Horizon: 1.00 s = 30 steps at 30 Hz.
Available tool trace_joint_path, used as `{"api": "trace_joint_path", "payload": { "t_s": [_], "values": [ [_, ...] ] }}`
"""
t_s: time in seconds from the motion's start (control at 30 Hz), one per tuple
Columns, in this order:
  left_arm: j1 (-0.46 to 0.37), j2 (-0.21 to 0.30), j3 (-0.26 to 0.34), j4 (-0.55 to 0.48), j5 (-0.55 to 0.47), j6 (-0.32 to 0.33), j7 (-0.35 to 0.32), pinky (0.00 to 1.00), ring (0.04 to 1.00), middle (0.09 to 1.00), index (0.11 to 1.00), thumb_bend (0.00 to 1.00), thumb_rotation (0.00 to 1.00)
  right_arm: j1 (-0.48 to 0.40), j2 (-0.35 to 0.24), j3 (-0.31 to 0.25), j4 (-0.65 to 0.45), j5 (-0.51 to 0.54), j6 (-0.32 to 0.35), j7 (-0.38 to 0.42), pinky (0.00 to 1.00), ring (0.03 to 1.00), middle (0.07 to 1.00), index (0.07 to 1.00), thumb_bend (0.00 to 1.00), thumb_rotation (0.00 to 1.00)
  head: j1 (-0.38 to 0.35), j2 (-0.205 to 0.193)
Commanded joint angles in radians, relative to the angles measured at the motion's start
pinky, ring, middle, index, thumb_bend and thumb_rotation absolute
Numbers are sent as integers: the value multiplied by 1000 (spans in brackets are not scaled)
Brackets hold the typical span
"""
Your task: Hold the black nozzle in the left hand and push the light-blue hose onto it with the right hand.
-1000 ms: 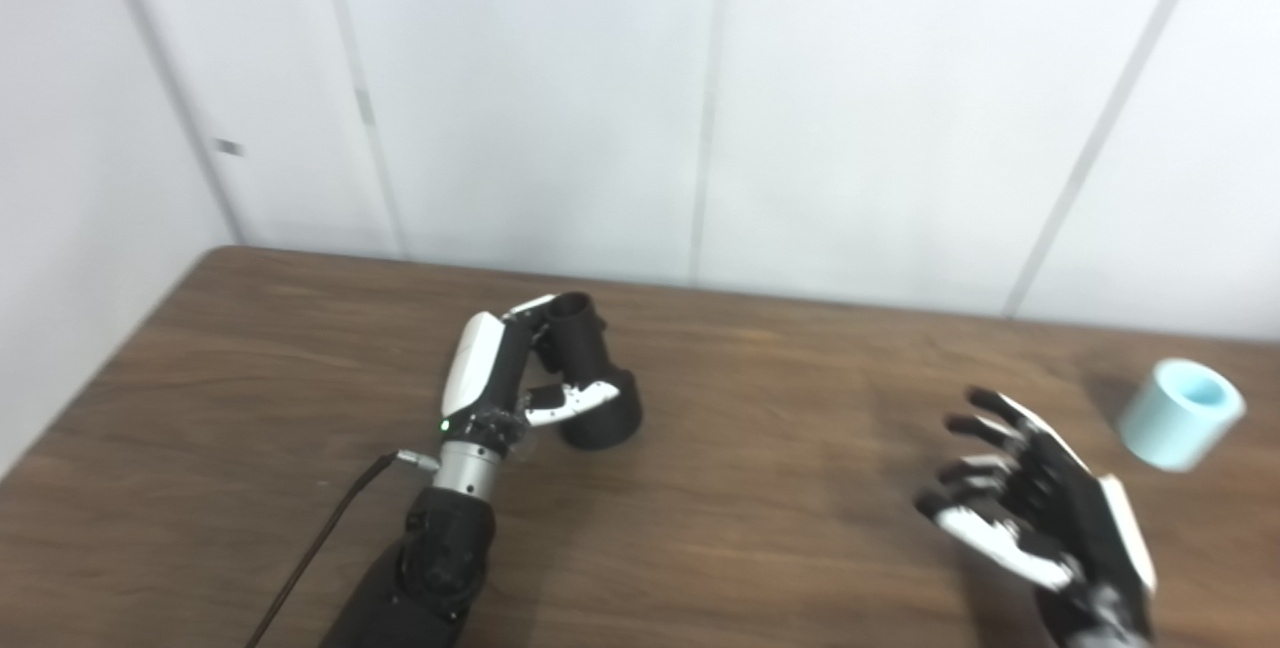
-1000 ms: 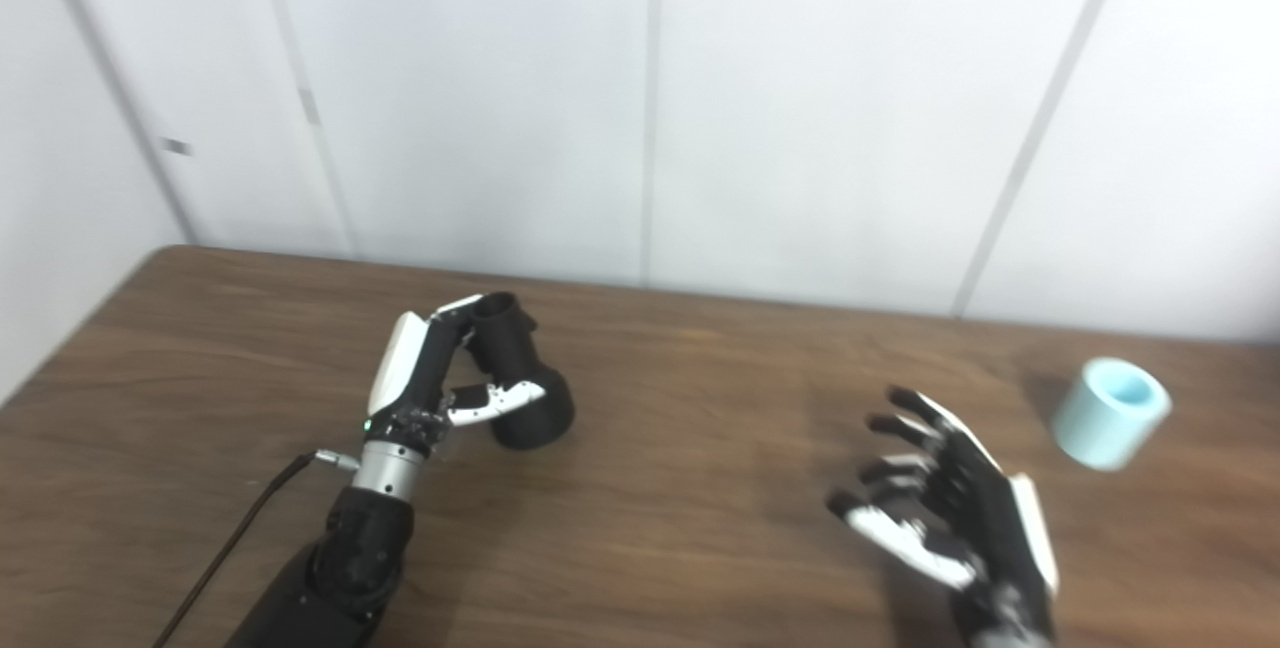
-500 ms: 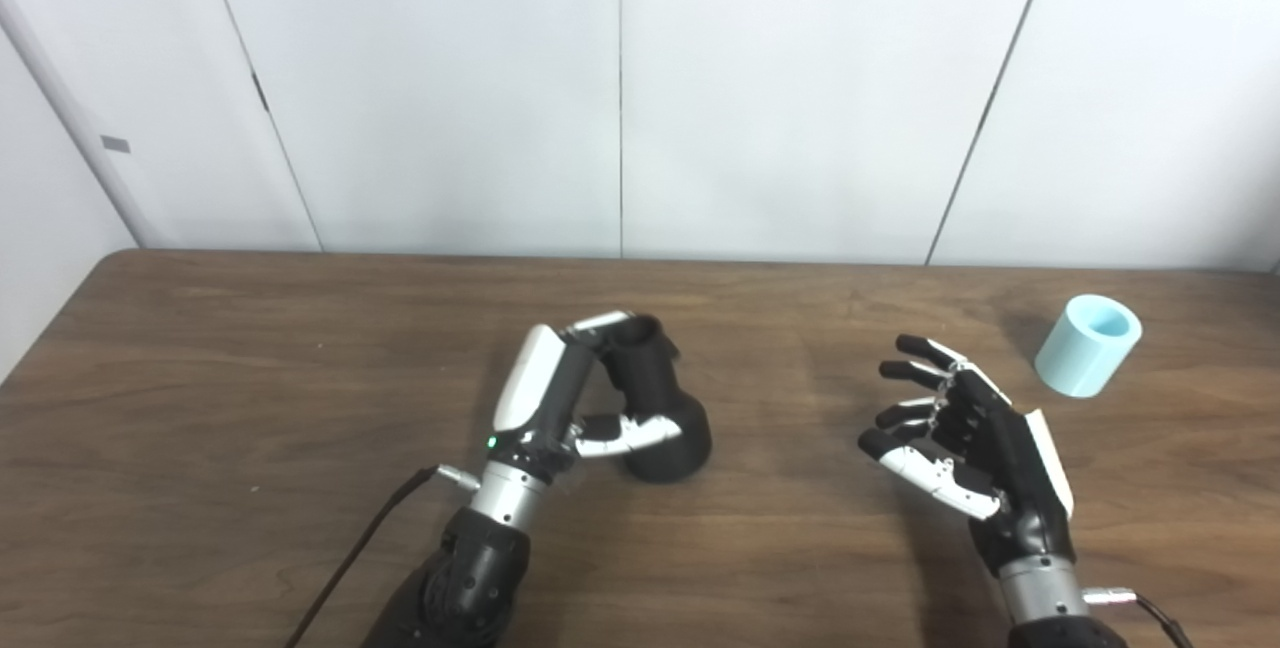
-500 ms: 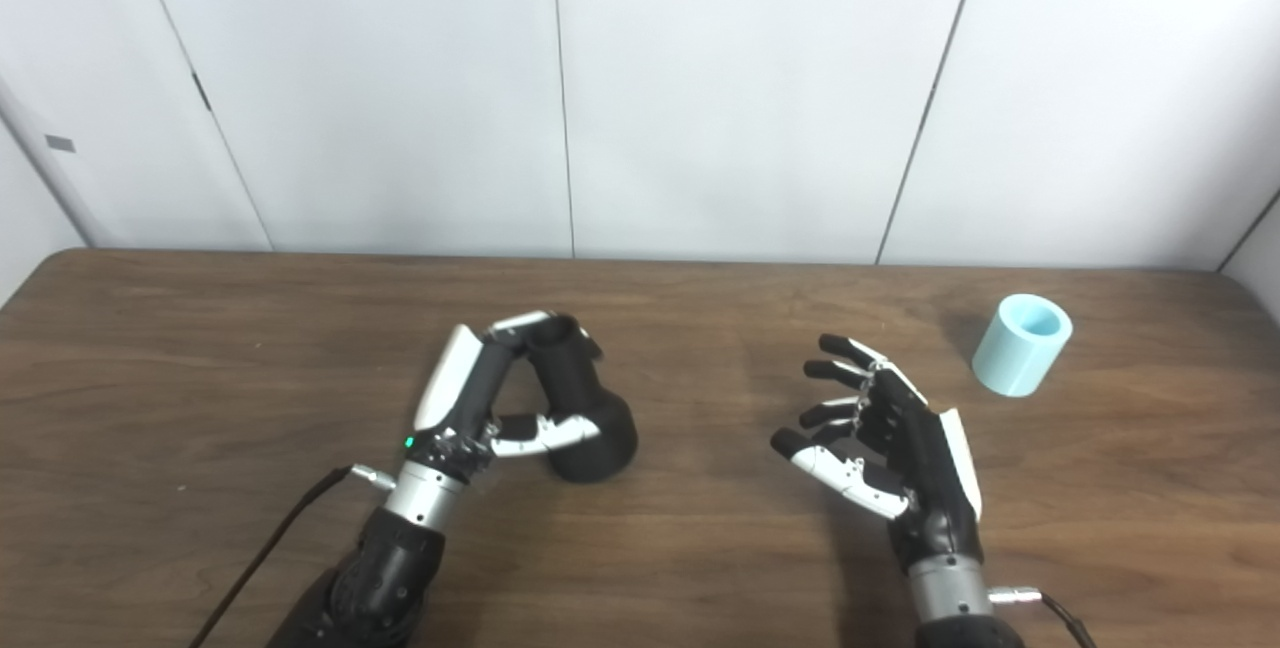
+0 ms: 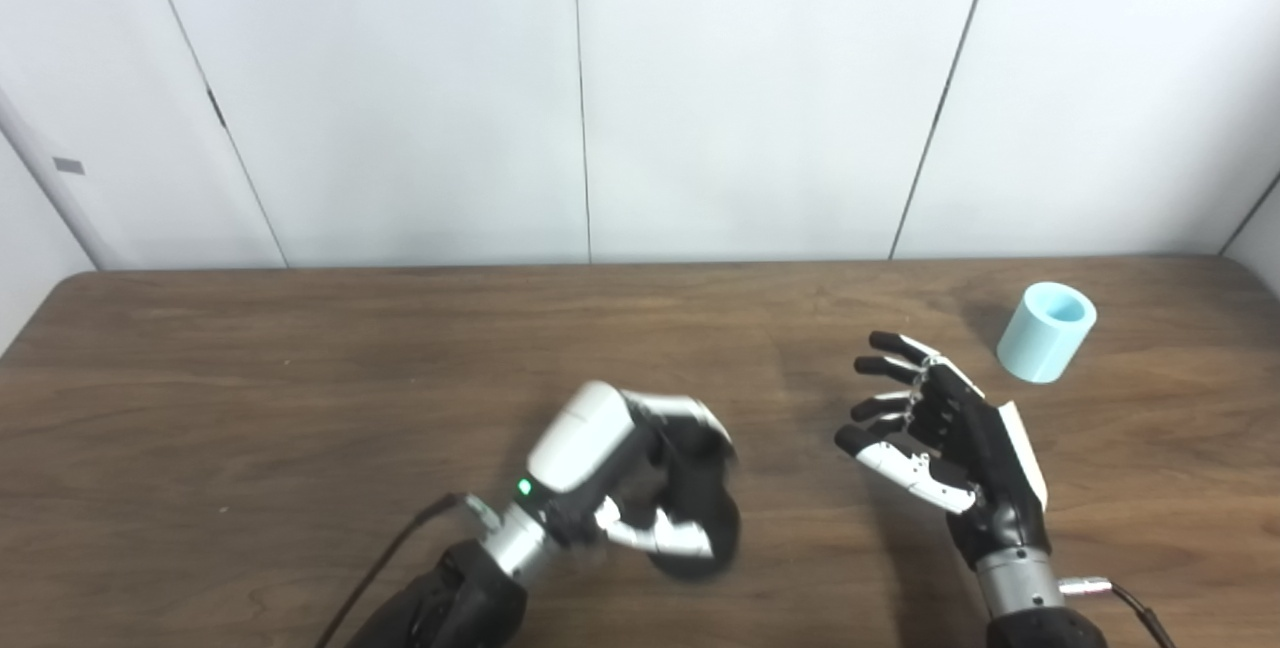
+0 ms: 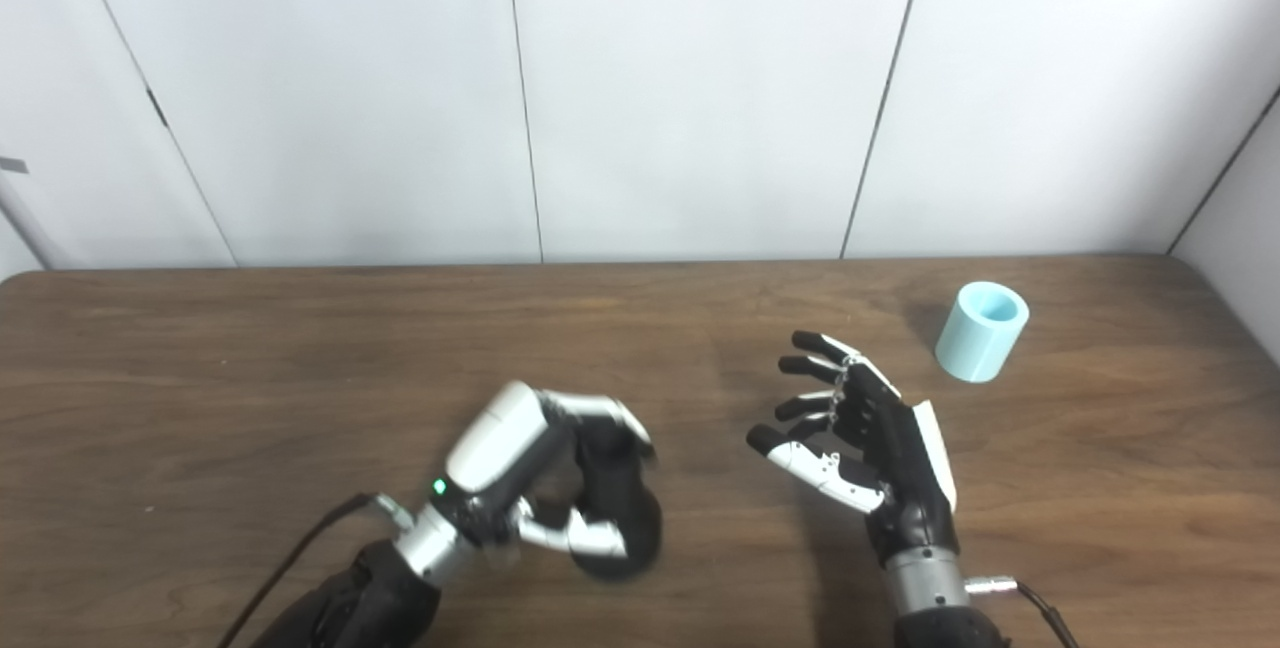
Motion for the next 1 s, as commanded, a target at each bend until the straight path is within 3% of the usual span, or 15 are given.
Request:
{"api": "trace_joint_path", "payload": {
  "t_s": [0.0, 0.17, 0.4, 0.63, 0.73, 0.83, 0.97],
  "values": [
    [97, 79, -90, 143, 89, 12, 16, 273, 355, 441, 540, 495, 0, -17, 3, -3, -33, 0, -10, -7, 399, 538, 713, 750, 700, 287, -1, 2],
    [66, 99, -162, 206, 121, 12, 49, 281, 356, 438, 536, 496, 0, -21, -2, -9, -18, 4, -33, -9, 388, 527, 710, 754, 682, 282, -8, 4],
    [59, 105, -161, 216, 123, 23, -44, 244, 354, 431, 532, 496, 0, -47, -21, -29, -4, 29, -50, -3, 416, 545, 703, 753, 730, 321, -35, 17],
    [63, 98, -160, 226, 144, 72, -88, 290, 362, 448, 538, 497, 0, -124, -125, -73, 28, 45, -71, 31, 424, 536, 702, 757, 782, 349, -113, 5],
    [64, 93, -159, 245, 149, 75, -79, 327, 383, 464, 533, 500, 0, -172, -176, -81, -69, 25, 31, 41, 432, 540, 683, 731, 799, 317, -151, -7],
    [70, 91, -152, 248, 142, 89, -83, 367, 406, 480, 520, 503, 0, -229, -261, -79, -173, -94, 156, 51, 481, 577, 691, 737, 753, 271, -203, -27],
    [76, 89, -134, 242, 134, 112, -96, 416, 429, 491, 502, 505, 0, -292, -343, -106, -256, -92, 288, 95, 475, 573, 699, 738, 736, 179, -265, -56]
  ]
}}
